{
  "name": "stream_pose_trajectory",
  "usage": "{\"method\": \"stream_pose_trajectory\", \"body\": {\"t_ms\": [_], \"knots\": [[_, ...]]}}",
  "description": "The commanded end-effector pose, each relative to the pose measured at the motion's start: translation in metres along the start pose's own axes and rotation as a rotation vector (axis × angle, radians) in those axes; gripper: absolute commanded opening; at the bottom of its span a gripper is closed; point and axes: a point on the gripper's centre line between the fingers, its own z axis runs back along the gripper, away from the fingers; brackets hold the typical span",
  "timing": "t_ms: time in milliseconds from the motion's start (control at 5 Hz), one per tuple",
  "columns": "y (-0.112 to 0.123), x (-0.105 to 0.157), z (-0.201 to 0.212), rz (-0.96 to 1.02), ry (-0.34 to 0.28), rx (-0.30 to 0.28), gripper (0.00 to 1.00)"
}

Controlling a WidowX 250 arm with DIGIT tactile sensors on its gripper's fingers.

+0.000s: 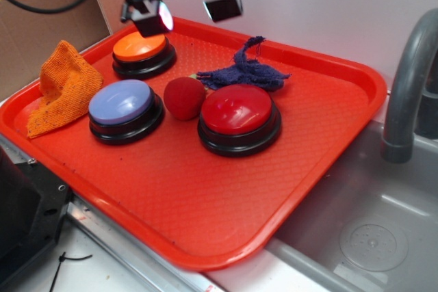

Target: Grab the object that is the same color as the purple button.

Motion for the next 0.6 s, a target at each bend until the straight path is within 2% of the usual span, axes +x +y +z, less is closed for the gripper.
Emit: {"method": "stream_pose_trajectory", "body": {"t_ms": [0, 200, 400], "knots": [[-0.027, 0.034, -0.034, -0.047, -0.041, -0.025, 1.00], [-0.032, 0.039, -0.063, -0.076, 0.021, -0.038, 1.00], [-0.031, 0.037, -0.078, -0.076, 0.065, -0.027, 1.00]]}}
